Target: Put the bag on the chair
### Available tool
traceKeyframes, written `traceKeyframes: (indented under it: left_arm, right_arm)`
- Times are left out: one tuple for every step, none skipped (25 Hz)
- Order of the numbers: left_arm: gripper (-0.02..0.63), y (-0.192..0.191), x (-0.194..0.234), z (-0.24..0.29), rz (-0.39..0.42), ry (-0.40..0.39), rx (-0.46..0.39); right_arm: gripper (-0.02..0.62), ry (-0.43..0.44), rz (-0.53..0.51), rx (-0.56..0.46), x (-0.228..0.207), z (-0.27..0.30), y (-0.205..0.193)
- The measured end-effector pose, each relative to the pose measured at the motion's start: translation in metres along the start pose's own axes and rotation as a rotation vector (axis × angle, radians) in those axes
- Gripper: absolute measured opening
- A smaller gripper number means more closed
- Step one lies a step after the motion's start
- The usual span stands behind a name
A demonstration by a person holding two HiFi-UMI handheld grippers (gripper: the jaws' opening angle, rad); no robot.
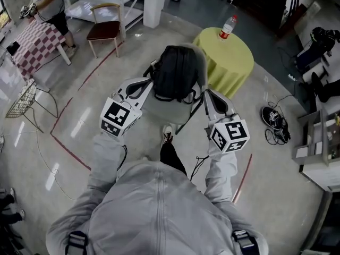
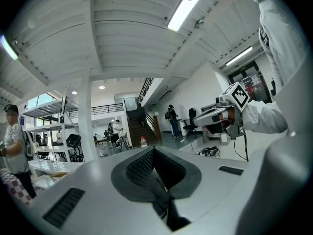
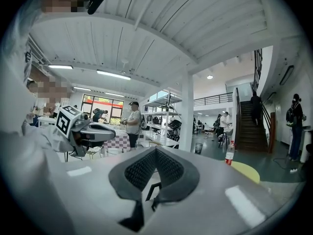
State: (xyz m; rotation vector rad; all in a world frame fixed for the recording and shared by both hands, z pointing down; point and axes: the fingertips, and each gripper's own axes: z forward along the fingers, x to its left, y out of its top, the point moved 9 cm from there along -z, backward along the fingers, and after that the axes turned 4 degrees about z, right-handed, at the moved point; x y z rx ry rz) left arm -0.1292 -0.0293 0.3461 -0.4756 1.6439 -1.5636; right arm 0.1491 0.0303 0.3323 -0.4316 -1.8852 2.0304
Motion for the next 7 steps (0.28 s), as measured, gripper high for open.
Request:
traceKeyframes:
  left_arm:
    - [0.005,-0.002,0.000,0.001,-0.005,-0.003,-0.001]
    - [0.005,-0.003,0.000,0.003,-0.008,-0.006,-0.002]
    - [0.005,-0.004,0.001,0.004,-0.009,-0.008,-0.002]
    - [0.006,-0.004,0.001,0.006,-0.009,-0.009,-0.001]
    - [0.006,-0.005,0.003,0.008,-0.010,-0.009,-0.001]
    - [0.005,-0.005,0.004,0.009,-0.011,-0.009,0.000]
    - [0.005,-0.006,0.006,0.011,-0.013,-0.009,0.000]
  right_arm:
    - [0.009,0.000,0.002,0.000,-0.001,0.001,0.000]
    - [0.009,0.001,0.003,0.001,-0.002,0.002,-0.001]
    - [0.009,0.003,0.003,0.002,-0.002,0.003,-0.002]
    - [0.009,0.005,0.002,0.003,-0.003,0.005,-0.002]
    - [0.009,0.007,0.001,0.005,-0.003,0.007,-0.003]
    - [0.009,0.010,0.000,0.006,-0.004,0.009,-0.003]
    - [0.009,0.012,-0.001,0.008,-0.004,0.011,-0.003]
